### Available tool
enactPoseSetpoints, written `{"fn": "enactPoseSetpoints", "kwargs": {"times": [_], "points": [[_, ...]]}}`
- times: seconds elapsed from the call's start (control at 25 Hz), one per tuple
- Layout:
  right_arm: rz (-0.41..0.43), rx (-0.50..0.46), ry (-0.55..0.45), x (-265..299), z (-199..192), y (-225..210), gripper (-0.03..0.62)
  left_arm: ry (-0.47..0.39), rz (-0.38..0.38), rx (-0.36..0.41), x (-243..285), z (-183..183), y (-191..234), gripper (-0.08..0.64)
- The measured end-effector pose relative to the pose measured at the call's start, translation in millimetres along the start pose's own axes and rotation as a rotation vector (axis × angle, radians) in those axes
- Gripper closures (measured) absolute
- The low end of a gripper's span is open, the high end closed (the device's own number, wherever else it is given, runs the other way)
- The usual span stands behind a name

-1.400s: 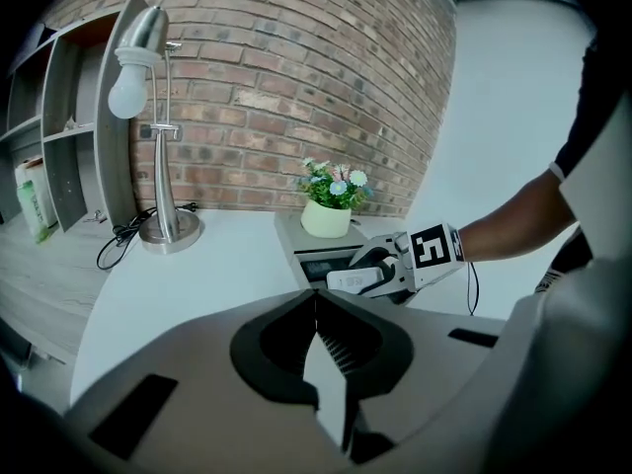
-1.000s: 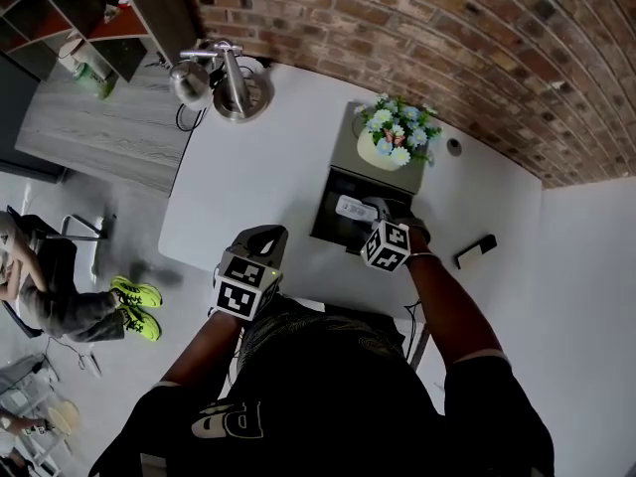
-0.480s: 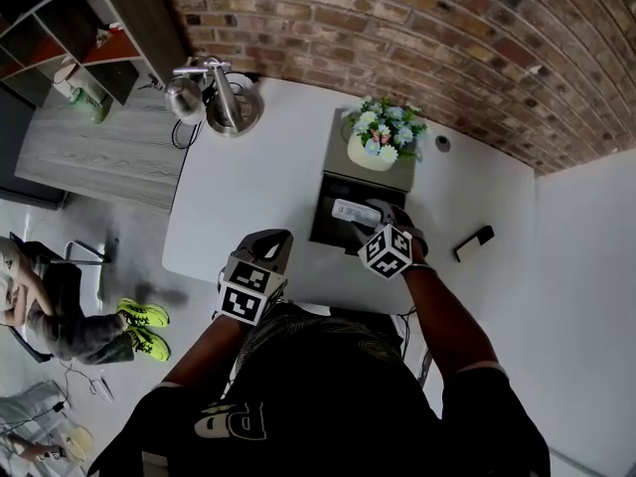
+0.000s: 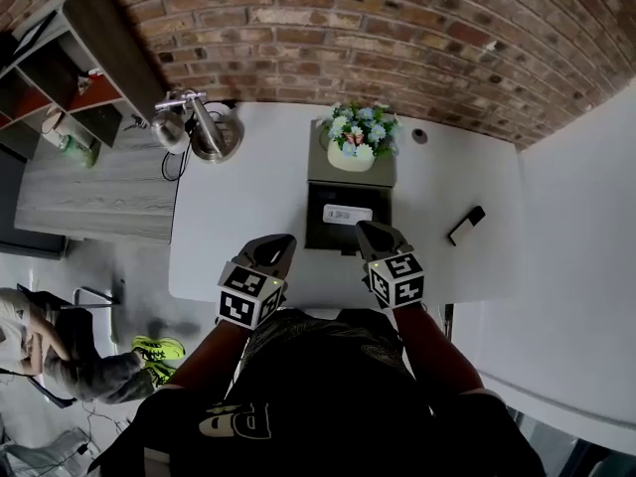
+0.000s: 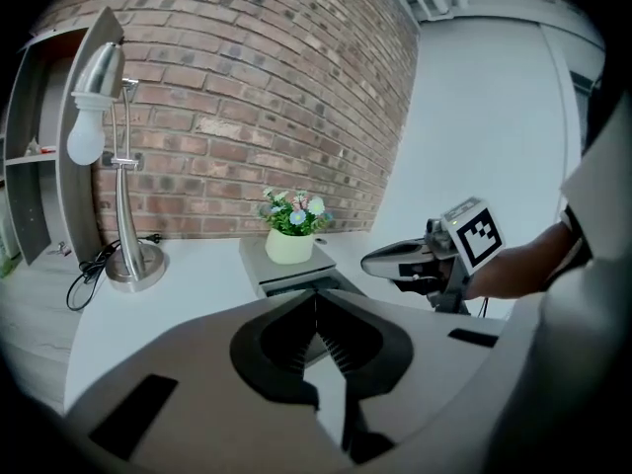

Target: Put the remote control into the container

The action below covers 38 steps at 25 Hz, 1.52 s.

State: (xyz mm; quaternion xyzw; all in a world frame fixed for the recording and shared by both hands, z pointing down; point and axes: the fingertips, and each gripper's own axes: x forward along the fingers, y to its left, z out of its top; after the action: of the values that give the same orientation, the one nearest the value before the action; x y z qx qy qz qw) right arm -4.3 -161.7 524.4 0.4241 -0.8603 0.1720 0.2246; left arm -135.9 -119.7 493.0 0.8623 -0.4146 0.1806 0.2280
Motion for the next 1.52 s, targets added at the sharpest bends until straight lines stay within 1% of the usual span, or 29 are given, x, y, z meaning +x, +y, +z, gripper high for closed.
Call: {"fn": "enactPoseSetpoints", "kwargs": {"times": [0.08, 0.16, 0.28, 0.48, 0.56, 0.64, 0.76, 0.96, 1.12, 1.28, 1.52], "points": [[-0.017, 0.093, -0.036, -21, 4, 3, 0.584, -0.003, -0.024, 0.022, -2, 3, -5, 0.552], [-0.042, 0.146, -0.061, -41, 2, 6, 0.584, 0.001, -0.050, 0.039, -3, 4, -11, 0.552], [-0.095, 0.186, -0.082, -64, -5, 6, 0.584, 0.008, -0.090, 0.072, -3, 4, -20, 0.552], [-0.167, 0.258, -0.085, -86, -24, 8, 0.584, 0.021, -0.136, 0.117, 0, 5, -26, 0.552], [-0.176, 0.276, -0.085, -91, -30, 10, 0.584, 0.026, -0.151, 0.131, 1, 5, -29, 0.552], [-0.164, 0.295, -0.099, -93, -31, 15, 0.584, 0.032, -0.167, 0.147, 1, 5, -33, 0.552], [-0.165, 0.303, -0.122, -97, -28, 22, 0.584, 0.041, -0.190, 0.167, 3, 6, -41, 0.552], [-0.191, 0.300, -0.110, -100, -35, 20, 0.583, 0.050, -0.224, 0.195, 8, 6, -52, 0.553], [-0.201, 0.323, -0.104, -103, -40, 13, 0.583, 0.066, -0.264, 0.177, 10, 1, -61, 0.552], [-0.198, 0.322, -0.105, -101, -39, 7, 0.584, 0.066, -0.236, 0.195, 15, 2, -61, 0.552], [-0.186, 0.311, -0.093, -102, -41, -6, 0.583, 0.086, -0.209, 0.193, 28, 2, -64, 0.552]]}}
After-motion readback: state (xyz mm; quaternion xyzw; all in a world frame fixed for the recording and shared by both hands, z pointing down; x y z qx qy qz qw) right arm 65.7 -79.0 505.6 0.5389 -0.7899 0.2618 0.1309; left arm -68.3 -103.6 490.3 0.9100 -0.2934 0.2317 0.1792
